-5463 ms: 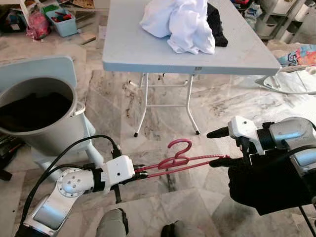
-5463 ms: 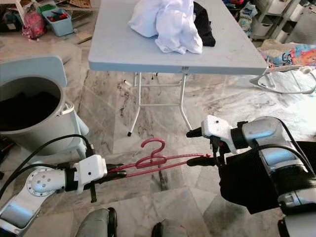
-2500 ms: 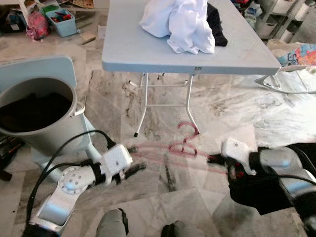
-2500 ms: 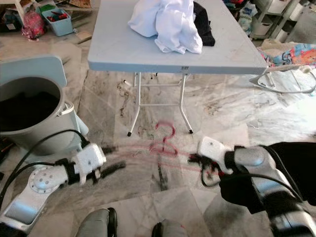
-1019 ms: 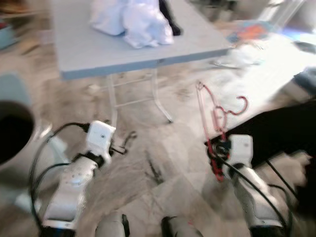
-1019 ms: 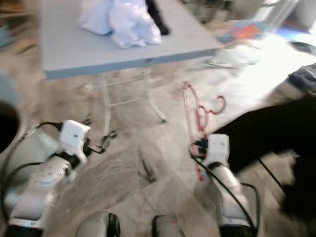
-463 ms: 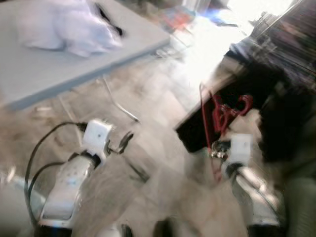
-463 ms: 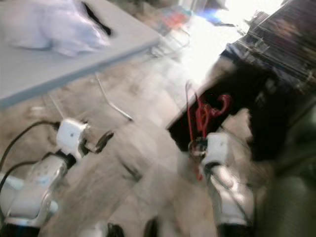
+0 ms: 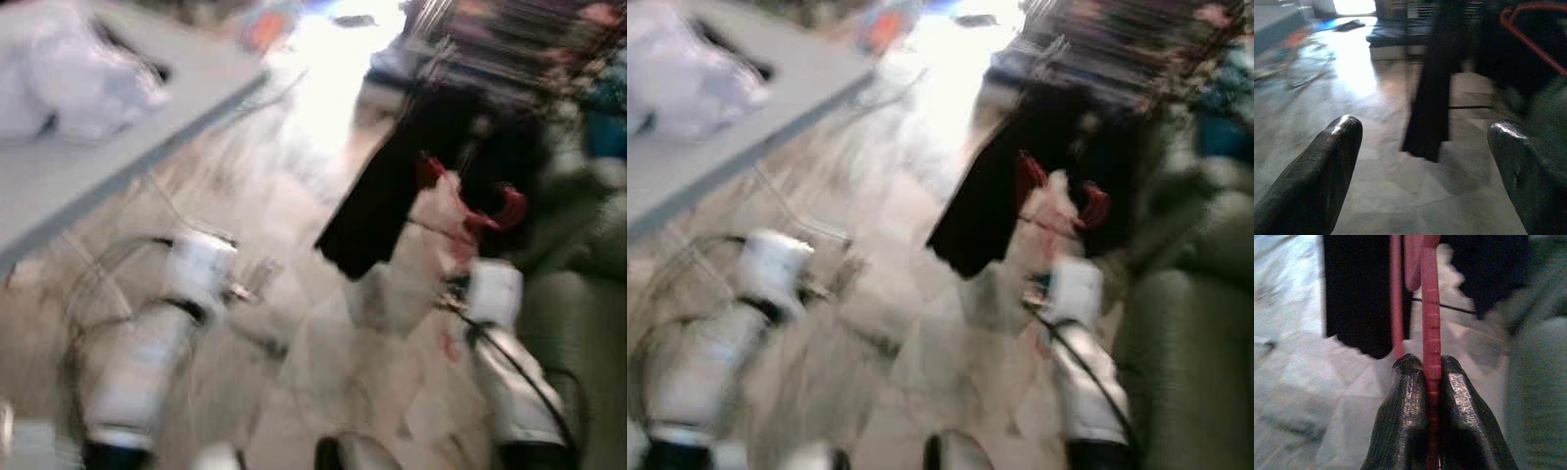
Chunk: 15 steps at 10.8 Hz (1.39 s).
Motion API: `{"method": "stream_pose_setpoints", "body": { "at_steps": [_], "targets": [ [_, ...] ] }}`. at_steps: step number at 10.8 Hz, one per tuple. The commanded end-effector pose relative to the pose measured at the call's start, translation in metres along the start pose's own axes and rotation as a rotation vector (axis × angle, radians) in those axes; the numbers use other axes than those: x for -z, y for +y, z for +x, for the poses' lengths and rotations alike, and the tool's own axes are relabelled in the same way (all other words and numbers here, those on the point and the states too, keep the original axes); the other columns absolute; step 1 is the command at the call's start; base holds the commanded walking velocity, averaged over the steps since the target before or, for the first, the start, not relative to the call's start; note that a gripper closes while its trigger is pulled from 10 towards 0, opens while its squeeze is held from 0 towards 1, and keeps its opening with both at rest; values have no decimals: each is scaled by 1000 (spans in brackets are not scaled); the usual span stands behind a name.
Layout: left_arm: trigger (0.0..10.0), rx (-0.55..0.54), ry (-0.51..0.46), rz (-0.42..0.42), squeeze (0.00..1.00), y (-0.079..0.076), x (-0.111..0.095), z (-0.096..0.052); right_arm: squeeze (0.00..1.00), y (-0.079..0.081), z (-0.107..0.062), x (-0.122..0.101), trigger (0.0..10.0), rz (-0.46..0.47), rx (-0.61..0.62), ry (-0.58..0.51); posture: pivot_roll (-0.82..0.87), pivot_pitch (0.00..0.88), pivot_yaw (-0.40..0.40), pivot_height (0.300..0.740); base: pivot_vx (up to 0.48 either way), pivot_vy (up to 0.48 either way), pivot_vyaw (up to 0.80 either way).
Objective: Hang hanger
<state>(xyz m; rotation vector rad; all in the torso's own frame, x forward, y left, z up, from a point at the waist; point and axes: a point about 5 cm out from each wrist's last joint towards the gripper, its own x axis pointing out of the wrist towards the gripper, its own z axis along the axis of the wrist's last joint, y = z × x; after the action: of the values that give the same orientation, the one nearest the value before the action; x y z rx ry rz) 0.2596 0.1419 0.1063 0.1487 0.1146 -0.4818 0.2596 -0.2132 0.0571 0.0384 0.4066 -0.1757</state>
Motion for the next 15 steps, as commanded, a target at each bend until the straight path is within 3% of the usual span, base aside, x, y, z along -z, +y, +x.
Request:
{"method": "stream_pose_setpoints", "body": {
  "at_steps": [1, 3, 6, 10, 15],
  "targets": [
    [10000, -20, -4, 24, 0, 6, 0, -4, 0, 3, -1, -5, 10000, 10, -1, -28, -36, 88, -73, 740, 0, 0, -800],
    [10000, 9, 0, -19, 0, 1, 3, -5, 0, 2, -3, -4, 10000, 41, 29, -43, -39, 78, -61, 740, 0, 0, -478],
    [10000, 40, -21, -8, 0, 1, -2, 0, 0, -10, -5, -8, 10000, 62, 118, -75, -51, 85, -45, 740, 0, 0, -673],
    [10000, 21, -41, -33, 0, 0, -4, 1, 0, -8, 2, -19, 10000, 23, 110, -120, -41, 86, -64, 740, 399, 0, -658],
    [10000, 6, -29, -68, 0, 2, -4, 5, 0, -3, 5, -17, 10000, 5, 40, -98, -48, 85, -67, 740, 382, 196, 0]
  ]
}}
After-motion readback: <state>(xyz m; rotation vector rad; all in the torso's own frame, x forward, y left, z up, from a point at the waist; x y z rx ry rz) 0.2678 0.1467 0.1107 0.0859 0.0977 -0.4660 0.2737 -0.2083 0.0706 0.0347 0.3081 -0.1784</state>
